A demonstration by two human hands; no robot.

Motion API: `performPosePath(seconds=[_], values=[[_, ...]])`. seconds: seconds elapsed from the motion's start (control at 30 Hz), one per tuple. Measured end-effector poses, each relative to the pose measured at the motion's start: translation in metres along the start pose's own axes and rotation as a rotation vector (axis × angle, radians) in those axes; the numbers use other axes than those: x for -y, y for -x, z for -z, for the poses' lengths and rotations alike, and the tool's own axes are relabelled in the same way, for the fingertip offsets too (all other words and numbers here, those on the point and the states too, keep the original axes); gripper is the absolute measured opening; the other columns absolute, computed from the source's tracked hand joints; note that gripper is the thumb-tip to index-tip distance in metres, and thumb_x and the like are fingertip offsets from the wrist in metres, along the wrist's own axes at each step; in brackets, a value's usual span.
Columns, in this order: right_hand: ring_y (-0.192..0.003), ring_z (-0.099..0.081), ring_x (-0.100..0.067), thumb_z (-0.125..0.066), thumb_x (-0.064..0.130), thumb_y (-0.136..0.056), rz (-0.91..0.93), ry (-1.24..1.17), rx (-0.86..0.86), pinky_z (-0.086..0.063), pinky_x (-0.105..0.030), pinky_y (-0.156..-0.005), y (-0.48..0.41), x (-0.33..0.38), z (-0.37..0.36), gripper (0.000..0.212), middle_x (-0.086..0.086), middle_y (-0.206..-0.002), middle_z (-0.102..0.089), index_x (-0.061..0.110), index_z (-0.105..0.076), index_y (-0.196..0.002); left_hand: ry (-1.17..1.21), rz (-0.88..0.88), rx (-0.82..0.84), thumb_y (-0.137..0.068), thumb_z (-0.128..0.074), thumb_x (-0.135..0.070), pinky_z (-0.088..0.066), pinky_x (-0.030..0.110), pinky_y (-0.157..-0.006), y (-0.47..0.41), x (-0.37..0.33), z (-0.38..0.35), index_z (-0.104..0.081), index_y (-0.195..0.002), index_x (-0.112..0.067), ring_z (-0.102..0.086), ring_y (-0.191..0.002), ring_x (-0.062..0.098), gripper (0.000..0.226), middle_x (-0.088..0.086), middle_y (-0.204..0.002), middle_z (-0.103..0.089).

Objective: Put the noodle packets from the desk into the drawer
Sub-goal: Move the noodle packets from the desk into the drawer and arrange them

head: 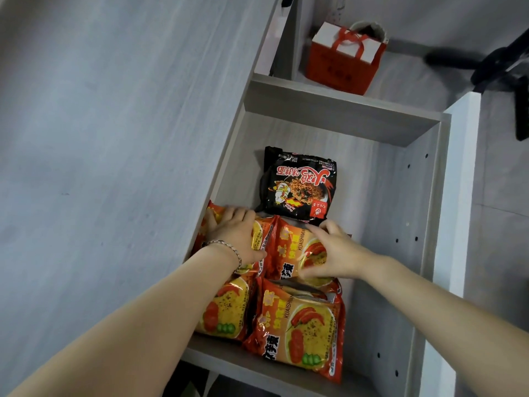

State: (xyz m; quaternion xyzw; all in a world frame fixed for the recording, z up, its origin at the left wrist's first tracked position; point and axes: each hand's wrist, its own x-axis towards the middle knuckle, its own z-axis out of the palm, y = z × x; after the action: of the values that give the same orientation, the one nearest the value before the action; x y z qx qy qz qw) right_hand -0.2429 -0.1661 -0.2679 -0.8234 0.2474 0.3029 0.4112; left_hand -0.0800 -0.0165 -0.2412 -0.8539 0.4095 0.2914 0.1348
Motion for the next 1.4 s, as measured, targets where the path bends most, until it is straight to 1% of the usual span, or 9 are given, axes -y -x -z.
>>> performPosePath(seconds=[0.13,0.43,0.63,0.8,0.87,1.0,1.17,1.27,1.4], values=[[-0.132,-0.026,-0.021,-0.034,0.048,-0.092,-0.031,0.077,-0.315,-0.024,-0.037,-0.111,0.001,0.003,-0.029,0.053,-0.001,-0.14,-0.035,0.03,-0.029,-0.142,-0.019,-0.027,0.045,-0.065,-0.063,-0.066,0.003,0.057,-0.113,-0.009,0.0,0.005,-0.025,-0.138,-0.021,-0.022,-0.14,0.02,0.093,0.001,-0.148,-0.034],[-0.131,-0.032,-0.024,-0.031,0.075,-0.076,0.07,0.505,-0.268,-0.025,-0.04,-0.109,-0.001,0.015,-0.035,0.09,-0.004,-0.142,-0.036,0.019,-0.018,-0.145,-0.034,-0.023,-0.003,-0.063,-0.06,-0.071,-0.001,0.053,-0.114,-0.008,0.001,-0.002,-0.022,-0.141,-0.024,-0.024,-0.138,0.022,0.099,0.001,-0.148,-0.033],[-0.11,-0.054,-0.024,-0.054,0.046,-0.085,-0.16,-0.242,-0.867,-0.044,-0.027,-0.084,-0.023,0.032,0.021,0.058,-0.011,-0.125,-0.052,0.009,-0.043,-0.127,0.001,-0.032,0.014,-0.065,-0.056,-0.074,0.0,0.049,-0.116,-0.008,0.004,-0.003,-0.022,-0.141,-0.022,-0.02,-0.14,0.022,0.099,0.001,-0.149,-0.03],[-0.093,-0.064,-0.033,-0.057,0.038,-0.086,-0.483,-0.653,-0.558,-0.051,-0.036,-0.076,-0.056,0.024,0.045,0.042,-0.018,-0.104,-0.068,0.0,-0.061,-0.105,0.392,0.101,-0.022,-0.079,-0.042,-0.068,-0.027,0.041,-0.11,-0.007,-0.002,0.008,-0.037,-0.135,-0.021,-0.035,-0.132,0.023,0.073,0.005,-0.141,-0.043],[-0.095,-0.065,-0.036,-0.056,0.031,-0.089,-0.488,-0.766,-0.603,-0.053,-0.045,-0.087,-0.057,0.027,0.049,0.034,-0.021,-0.105,-0.069,0.0,-0.066,-0.099,0.774,0.199,-0.113,-0.086,-0.053,-0.048,-0.047,0.027,-0.087,-0.007,-0.007,0.016,-0.046,-0.126,-0.018,-0.051,-0.11,0.016,0.051,0.004,-0.128,-0.052],[-0.102,-0.063,-0.032,-0.059,0.024,-0.088,-0.47,-0.978,-0.703,-0.05,-0.048,-0.094,-0.046,0.034,0.057,0.021,-0.017,-0.109,-0.068,0.006,-0.067,-0.094,1.195,0.379,-0.231,-0.088,-0.058,-0.027,-0.045,0.015,-0.056,-0.017,-0.02,0.036,-0.056,-0.11,-0.009,-0.061,-0.079,0.014,0.029,0.003,-0.094,-0.065],[-0.067,-0.06,-0.013,-0.058,0.014,-0.089,-0.225,-1.3,-0.704,-0.054,-0.014,-0.053,-0.016,0.064,0.062,0.021,-0.005,-0.08,-0.064,0.014,-0.059,-0.068,1.927,0.601,0.272,-0.075,-0.069,-0.047,-0.057,0.042,-0.075,-0.026,-0.046,0.062,-0.048,-0.115,-0.009,-0.063,-0.097,0.027,0.059,0.01,-0.112,-0.061],[-0.067,-0.062,-0.01,-0.057,0.018,-0.089,-0.128,-1.22,-0.611,-0.052,-0.019,-0.062,0.002,0.075,0.055,0.019,0.0,-0.078,-0.067,0.015,-0.063,-0.071,2.071,0.664,0.161,-0.071,-0.075,-0.042,-0.056,0.047,-0.078,-0.033,-0.048,0.068,-0.05,-0.121,-0.005,-0.064,-0.097,0.029,0.066,0.015,-0.12,-0.062],[-0.085,-0.065,-0.011,-0.056,0.037,-0.087,-0.131,-1.125,-0.607,-0.051,-0.025,-0.076,0.01,0.067,0.047,0.016,0.004,-0.086,-0.068,0.024,-0.062,-0.08,1.726,0.646,-0.11,-0.079,-0.069,-0.035,-0.05,0.05,-0.094,-0.035,-0.042,0.072,-0.05,-0.121,-0.008,-0.062,-0.105,0.034,0.054,0.014,-0.118,-0.063]])
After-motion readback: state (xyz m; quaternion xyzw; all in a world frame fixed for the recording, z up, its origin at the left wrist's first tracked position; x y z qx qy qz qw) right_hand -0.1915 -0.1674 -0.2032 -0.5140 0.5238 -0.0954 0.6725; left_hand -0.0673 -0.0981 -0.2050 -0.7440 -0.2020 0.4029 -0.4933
